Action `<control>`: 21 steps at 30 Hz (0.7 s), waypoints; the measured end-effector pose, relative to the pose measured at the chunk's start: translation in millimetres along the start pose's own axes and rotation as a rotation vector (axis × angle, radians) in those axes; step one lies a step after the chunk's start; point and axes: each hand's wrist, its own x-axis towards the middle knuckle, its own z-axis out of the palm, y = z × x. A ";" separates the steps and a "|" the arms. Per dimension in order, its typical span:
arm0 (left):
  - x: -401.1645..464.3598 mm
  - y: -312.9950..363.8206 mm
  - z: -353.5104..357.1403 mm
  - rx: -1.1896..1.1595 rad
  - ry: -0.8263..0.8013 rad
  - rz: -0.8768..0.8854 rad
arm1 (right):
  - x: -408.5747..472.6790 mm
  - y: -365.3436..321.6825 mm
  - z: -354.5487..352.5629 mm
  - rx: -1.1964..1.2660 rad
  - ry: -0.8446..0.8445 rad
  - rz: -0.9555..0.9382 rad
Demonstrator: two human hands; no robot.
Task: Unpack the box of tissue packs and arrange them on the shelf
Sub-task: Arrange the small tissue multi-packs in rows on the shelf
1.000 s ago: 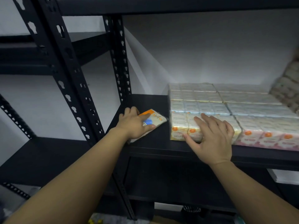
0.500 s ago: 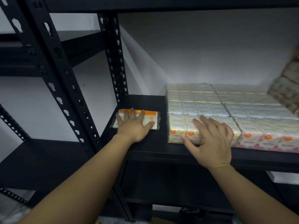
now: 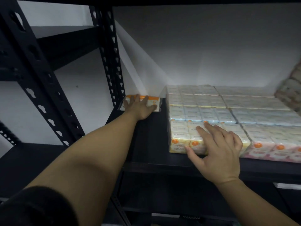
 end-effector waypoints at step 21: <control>-90.5 24.3 -33.9 -0.252 0.283 0.123 | 1.3 -1.4 -3.8 0.000 -0.047 0.013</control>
